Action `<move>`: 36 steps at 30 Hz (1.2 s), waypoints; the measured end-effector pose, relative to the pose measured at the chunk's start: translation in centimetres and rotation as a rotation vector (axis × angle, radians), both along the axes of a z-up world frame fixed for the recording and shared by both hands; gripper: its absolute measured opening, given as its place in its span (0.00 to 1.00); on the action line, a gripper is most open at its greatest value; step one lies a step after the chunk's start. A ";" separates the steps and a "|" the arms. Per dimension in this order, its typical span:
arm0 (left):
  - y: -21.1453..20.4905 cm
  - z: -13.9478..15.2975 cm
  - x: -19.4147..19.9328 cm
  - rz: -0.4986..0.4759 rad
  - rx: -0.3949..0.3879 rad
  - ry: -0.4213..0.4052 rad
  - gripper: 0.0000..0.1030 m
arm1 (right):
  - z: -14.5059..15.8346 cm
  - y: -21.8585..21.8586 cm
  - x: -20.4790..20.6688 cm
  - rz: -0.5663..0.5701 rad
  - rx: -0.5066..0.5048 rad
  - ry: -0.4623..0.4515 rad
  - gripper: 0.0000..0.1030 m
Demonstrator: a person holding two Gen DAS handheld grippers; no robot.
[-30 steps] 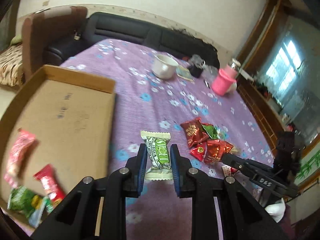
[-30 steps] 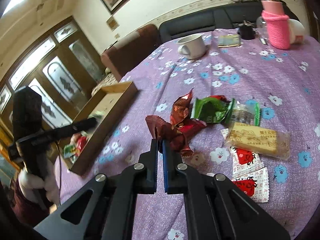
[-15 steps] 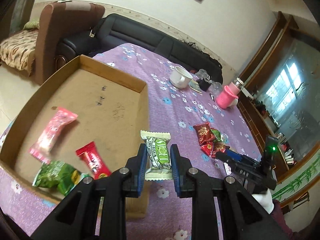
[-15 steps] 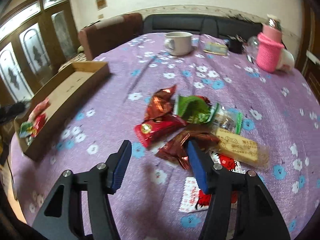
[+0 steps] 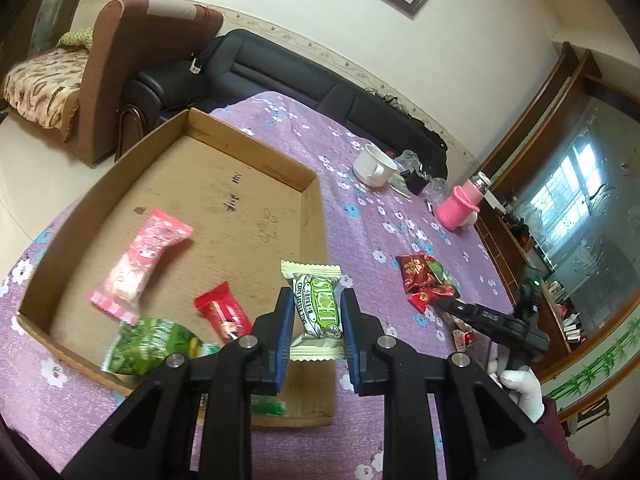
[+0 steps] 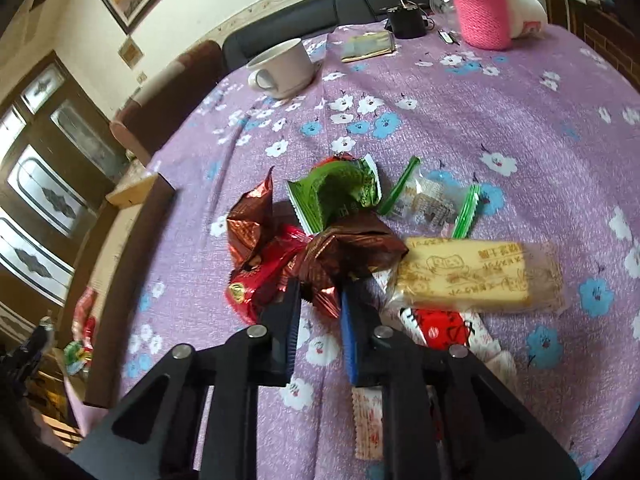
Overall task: Organize snacks
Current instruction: 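Carry both snacks to the cardboard tray and release them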
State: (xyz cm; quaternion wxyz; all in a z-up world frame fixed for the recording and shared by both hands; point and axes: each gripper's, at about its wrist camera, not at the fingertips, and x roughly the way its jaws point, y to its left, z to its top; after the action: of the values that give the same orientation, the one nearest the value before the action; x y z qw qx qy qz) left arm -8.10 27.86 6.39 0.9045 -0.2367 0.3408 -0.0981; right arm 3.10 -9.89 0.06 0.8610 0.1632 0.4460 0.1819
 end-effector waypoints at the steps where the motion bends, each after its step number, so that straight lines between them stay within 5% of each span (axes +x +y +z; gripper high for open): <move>1: 0.3 0.0 0.0 0.004 -0.001 0.000 0.22 | 0.3 -0.2 -0.4 0.006 0.017 -0.008 0.16; 7: 2.4 0.0 1.1 0.033 0.015 0.017 0.22 | 3.8 1.0 -3.2 0.079 0.077 -0.071 0.16; 14: 5.1 0.5 4.5 0.078 0.069 0.059 0.22 | 7.5 9.8 -4.3 0.313 0.095 -0.104 0.16; 24: 6.3 -1.1 6.2 0.119 0.169 0.124 0.23 | 4.8 24.3 -4.3 0.561 -0.002 -0.045 0.16; 28: 6.4 -0.6 5.5 0.132 0.166 0.109 0.45 | 2.7 27.8 -3.7 0.596 -0.054 -0.017 0.18; 30: 6.3 -0.1 4.9 0.149 0.190 0.092 0.48 | 2.1 28.4 -3.6 0.589 -0.066 -0.021 0.22; 36: 5.0 2.1 2.2 0.250 0.342 0.052 0.66 | 3.4 27.5 -4.7 0.567 -0.081 -0.088 0.40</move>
State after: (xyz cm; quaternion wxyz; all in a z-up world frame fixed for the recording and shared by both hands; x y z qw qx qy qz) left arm -5.88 32.85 8.49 0.9276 -0.1227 0.3436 0.0803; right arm -1.61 17.63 3.44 0.8001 -0.0108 0.4429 0.4044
